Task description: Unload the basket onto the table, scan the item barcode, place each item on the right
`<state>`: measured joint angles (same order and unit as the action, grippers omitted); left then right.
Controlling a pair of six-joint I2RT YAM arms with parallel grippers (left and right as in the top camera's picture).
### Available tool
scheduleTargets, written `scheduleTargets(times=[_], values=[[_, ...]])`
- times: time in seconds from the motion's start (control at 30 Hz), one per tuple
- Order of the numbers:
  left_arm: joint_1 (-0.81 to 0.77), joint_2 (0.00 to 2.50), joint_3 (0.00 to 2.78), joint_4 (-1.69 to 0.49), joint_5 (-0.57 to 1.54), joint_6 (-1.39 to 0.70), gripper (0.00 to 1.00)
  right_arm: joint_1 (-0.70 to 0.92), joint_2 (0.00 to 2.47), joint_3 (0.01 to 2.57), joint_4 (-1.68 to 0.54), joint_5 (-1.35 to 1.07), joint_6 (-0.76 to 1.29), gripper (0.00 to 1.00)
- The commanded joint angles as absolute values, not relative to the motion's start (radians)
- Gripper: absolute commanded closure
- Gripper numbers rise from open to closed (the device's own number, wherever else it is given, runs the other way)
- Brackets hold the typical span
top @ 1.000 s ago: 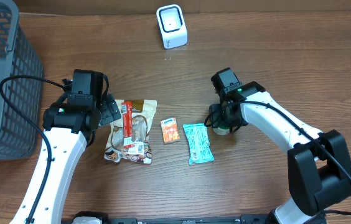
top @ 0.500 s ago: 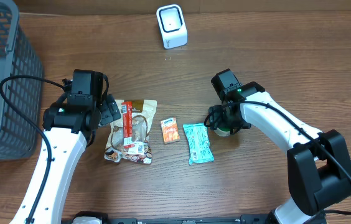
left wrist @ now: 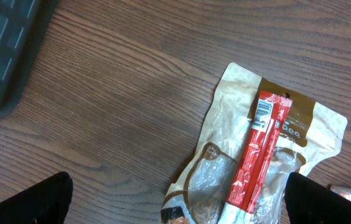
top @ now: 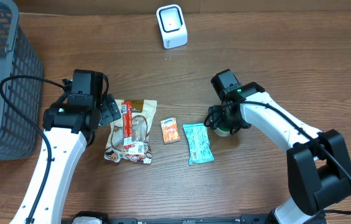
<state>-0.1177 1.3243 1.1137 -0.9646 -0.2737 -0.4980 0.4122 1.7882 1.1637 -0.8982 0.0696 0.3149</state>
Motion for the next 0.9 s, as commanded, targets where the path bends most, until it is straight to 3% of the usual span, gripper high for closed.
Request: scheduleTargets(times=[0.0, 0.6, 0.77, 0.87], values=[[-0.118, 1.32, 1.13, -0.964, -0.287, -0.494, 0.0, 0.41, 1.793, 1.142, -0.884, 0.074, 0.321, 0.23], [-0.118, 1.32, 1.13, -0.964, -0.287, -0.494, 0.0, 0.41, 1.793, 1.119, -0.85, 0.077, 0.318, 0.3], [-0.118, 1.32, 1.13, -0.964, -0.287, -0.494, 0.01, 0.41, 1.793, 1.142, -0.881, 0.076, 0.318, 0.4], [-0.118, 1.32, 1.13, -0.964, -0.287, -0.494, 0.01, 0.41, 1.79, 1.19, -0.931, 0.076, 0.318, 0.54]])
